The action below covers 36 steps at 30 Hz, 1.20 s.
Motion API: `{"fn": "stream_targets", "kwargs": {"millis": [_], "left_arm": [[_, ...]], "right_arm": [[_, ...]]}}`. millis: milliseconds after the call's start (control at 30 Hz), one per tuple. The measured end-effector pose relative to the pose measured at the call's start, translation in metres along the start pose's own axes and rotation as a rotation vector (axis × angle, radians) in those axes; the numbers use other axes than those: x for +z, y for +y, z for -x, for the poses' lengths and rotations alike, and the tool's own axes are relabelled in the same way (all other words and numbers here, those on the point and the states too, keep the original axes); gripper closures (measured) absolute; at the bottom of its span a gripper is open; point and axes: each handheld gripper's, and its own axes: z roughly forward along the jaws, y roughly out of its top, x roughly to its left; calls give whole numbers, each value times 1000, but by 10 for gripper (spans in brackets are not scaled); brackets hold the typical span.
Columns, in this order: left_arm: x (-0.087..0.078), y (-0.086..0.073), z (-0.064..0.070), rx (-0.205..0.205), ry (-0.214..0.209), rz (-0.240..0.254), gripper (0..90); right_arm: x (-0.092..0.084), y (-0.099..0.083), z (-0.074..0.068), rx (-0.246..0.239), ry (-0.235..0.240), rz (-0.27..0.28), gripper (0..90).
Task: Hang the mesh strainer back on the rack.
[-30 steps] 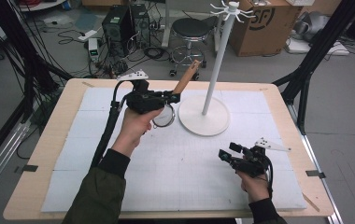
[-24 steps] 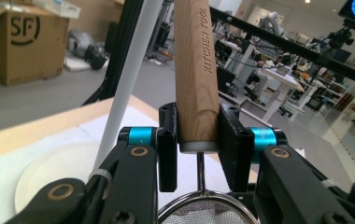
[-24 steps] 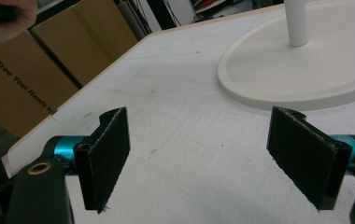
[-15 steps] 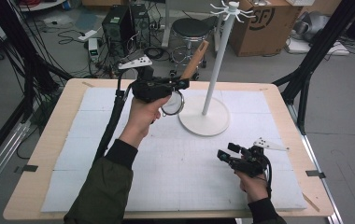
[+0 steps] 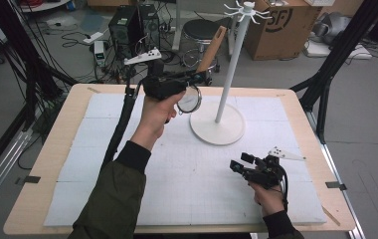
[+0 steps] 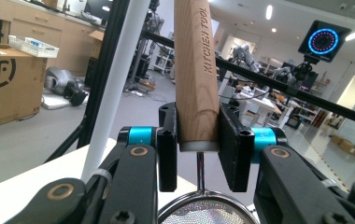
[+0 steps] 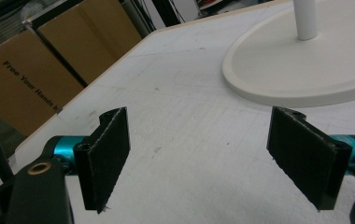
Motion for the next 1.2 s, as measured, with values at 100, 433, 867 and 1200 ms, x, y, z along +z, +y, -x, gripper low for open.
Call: {"fn": "stream_targets", "kwargs": {"millis": [100,433,867,1200], "left_arm": [[6,5,3,6,-9,0,711],[25,14,7,24,-17,71,712],[41,8,-2,-3,-41,80,711],[52,6,-7,-12,-13,53,711]], "right_arm": [[0,0,0,5,1,0,205],[-2,0,1,20,10,2,205],[-1,1,6,42,27,12,202],[-2,1,6,47,28,18,202]]}}
